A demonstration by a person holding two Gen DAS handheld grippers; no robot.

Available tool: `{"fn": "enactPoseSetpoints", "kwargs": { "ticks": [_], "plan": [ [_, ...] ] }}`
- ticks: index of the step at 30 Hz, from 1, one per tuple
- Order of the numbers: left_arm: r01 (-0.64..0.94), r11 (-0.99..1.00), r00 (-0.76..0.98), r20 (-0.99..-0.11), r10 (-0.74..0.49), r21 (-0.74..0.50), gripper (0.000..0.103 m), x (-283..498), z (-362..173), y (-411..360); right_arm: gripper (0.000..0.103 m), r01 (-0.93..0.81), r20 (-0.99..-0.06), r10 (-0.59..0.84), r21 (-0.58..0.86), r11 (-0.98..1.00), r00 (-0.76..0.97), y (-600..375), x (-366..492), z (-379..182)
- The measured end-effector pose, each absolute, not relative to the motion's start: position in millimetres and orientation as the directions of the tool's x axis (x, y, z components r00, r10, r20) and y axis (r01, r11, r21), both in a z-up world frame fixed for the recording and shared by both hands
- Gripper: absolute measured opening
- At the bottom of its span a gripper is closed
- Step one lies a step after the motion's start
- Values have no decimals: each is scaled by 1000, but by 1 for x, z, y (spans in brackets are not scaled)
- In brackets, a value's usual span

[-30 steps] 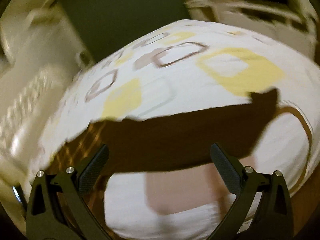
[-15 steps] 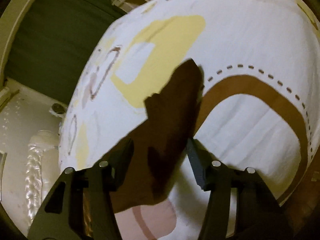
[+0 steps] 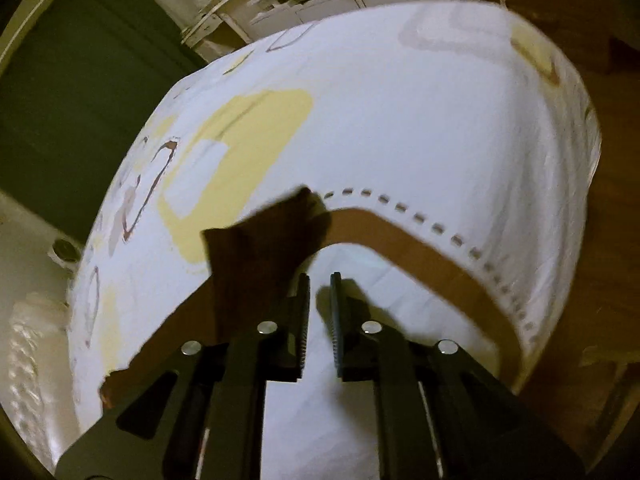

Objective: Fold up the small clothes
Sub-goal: 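Grasp the sweater sleeve cuff with the right gripper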

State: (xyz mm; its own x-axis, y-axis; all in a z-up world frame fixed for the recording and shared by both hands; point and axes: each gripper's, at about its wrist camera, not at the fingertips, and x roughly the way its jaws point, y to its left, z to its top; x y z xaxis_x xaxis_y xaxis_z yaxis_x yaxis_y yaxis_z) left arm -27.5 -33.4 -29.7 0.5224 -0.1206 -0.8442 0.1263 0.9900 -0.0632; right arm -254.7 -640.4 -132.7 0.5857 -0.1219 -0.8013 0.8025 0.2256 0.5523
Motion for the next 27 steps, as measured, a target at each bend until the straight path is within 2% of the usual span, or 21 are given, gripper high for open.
{"fn": "enactPoseSetpoints", "kwargs": {
  "ticks": [1, 3, 5, 8, 12, 16, 17, 18, 19, 21, 23, 27],
  "plan": [
    [121, 991, 522, -845, -118, -64, 99, -26, -30, -32, 27, 802, -800, -142, 538, 258, 583, -640, -253, -125],
    [110, 992, 517, -849, -114, -66, 99, -24, -31, -31, 61, 789, -782, -182, 527, 317, 596, -638, -245, -107],
    [102, 992, 510, -852, -120, -78, 99, -23, -31, -29, 69, 784, -784, -190, 502, 366, 591, -638, -227, -94],
    [100, 991, 512, -850, -124, -85, 99, -25, -29, -27, 69, 798, -807, -166, 488, 353, 567, -645, -208, -99],
    [99, 992, 523, -845, -115, -74, 99, -24, -28, -23, 69, 807, -811, -105, 543, 233, 576, -651, -222, -122],
    [84, 993, 518, -849, -110, -77, 99, -22, -29, -19, 69, 759, -758, -61, 639, 129, 649, -655, -237, -143],
    [83, 994, 517, -849, -108, -76, 99, -22, -29, -18, 63, 752, -751, -63, 649, 119, 658, -655, -238, -143],
    [83, 994, 519, -848, -106, -73, 99, -22, -29, -18, 50, 748, -747, -58, 654, 111, 662, -658, -238, -146],
    [84, 994, 520, -848, -105, -71, 99, -22, -29, -18, 42, 747, -748, -48, 655, 114, 662, -660, -238, -147],
    [88, 994, 521, -847, -101, -65, 99, -22, -28, -18, 13, 738, -742, -16, 665, 118, 671, -664, -237, -152],
    [89, 994, 521, -848, -102, -65, 99, -21, -28, -18, 8, 722, -727, 8, 684, 106, 687, -667, -239, -157],
    [92, 994, 513, -852, -102, -63, 99, -21, -29, -17, 7, 675, -677, 8, 735, 62, 736, -666, -253, -161]
  ]
}}
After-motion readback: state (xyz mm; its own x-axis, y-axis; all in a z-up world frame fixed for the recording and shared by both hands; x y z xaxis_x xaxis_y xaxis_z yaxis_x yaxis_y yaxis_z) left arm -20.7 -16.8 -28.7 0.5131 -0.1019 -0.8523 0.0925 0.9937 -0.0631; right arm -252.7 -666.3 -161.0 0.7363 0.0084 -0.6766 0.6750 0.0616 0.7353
